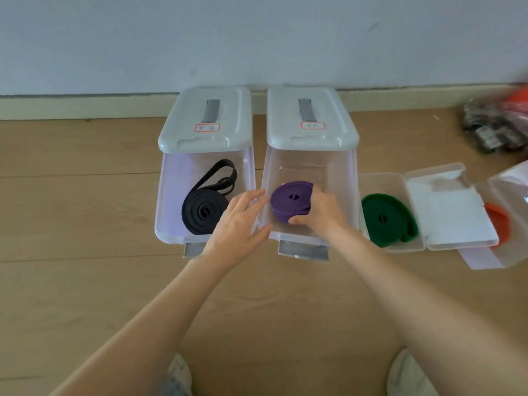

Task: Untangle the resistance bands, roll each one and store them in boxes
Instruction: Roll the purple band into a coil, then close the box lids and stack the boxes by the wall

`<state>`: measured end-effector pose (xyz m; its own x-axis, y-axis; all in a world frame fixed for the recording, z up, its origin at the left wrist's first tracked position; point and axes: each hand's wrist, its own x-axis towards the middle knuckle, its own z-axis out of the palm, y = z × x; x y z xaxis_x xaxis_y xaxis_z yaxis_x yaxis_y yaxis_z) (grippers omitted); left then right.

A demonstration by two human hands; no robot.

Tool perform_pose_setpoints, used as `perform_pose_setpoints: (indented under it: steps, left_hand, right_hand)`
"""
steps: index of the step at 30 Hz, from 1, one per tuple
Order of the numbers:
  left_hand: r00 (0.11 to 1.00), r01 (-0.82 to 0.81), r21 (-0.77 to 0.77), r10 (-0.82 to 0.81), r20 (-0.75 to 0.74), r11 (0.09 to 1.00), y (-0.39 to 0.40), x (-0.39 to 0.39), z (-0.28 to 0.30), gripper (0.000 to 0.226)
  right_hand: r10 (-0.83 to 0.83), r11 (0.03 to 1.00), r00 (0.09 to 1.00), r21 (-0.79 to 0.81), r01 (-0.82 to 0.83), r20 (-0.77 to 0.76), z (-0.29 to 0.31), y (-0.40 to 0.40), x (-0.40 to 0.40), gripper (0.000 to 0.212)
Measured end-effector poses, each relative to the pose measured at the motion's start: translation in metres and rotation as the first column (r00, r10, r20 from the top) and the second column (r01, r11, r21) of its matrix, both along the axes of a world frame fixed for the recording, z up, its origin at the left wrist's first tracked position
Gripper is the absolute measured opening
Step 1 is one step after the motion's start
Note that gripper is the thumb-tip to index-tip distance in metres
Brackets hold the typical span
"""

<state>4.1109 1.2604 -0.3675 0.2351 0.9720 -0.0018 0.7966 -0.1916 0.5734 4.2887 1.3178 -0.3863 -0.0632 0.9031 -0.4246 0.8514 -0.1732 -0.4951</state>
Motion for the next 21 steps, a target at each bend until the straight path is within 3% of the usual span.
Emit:
perform_pose_setpoints:
  steps: [3,7,9,10,13,16,18,21]
  left_hand:
    - [1.000,0.008,-0.001,-0.008,0.025,1.000,-0.001,-0.003,-0.003,0.053]
    - [1.000,0.022,-0.010,-0.022,0.019,1.000,-0.002,-0.003,-0.003,0.055]
    - [0.999,0.027,-0.019,-0.027,0.018,0.999,-0.001,-0.004,-0.002,0.056]
    - [1.000,0.016,-0.025,-0.015,0.024,1.000,0.003,-0.003,0.001,0.055]
    - [0.985,-0.101,-0.047,0.106,0.135,0.994,0.025,0.003,0.012,0.050]
    - [0.937,-0.246,-0.106,0.265,0.227,0.963,0.061,0.016,0.024,0.046]
    - [0.926,-0.269,-0.153,0.299,0.230,0.951,0.083,0.025,0.028,0.047]
    - [0.921,-0.261,-0.230,0.313,0.232,0.938,0.111,0.038,0.029,0.042]
  right_hand:
    - [0.102,0.986,0.989,-0.145,-0.086,0.105,-0.010,0.004,-0.001,0.093]
    - [0.182,0.936,0.967,-0.334,-0.114,0.178,-0.009,0.007,-0.001,0.074]
    - [0.277,0.928,0.924,-0.322,-0.187,0.264,0.007,0.009,-0.001,0.069]
    - [0.282,0.946,0.917,-0.240,-0.217,0.283,0.016,0.012,0.000,0.058]
    - [0.016,0.980,0.999,0.198,-0.025,0.048,0.049,0.017,0.016,0.024]
    - [-0.238,0.797,0.955,0.526,0.298,-0.180,0.070,0.029,0.042,0.015]
    - [-0.354,0.752,0.894,0.485,0.448,-0.277,0.070,0.047,0.054,0.022]
    - [-0.425,0.844,0.775,0.104,0.526,-0.467,0.060,0.078,0.055,0.046]
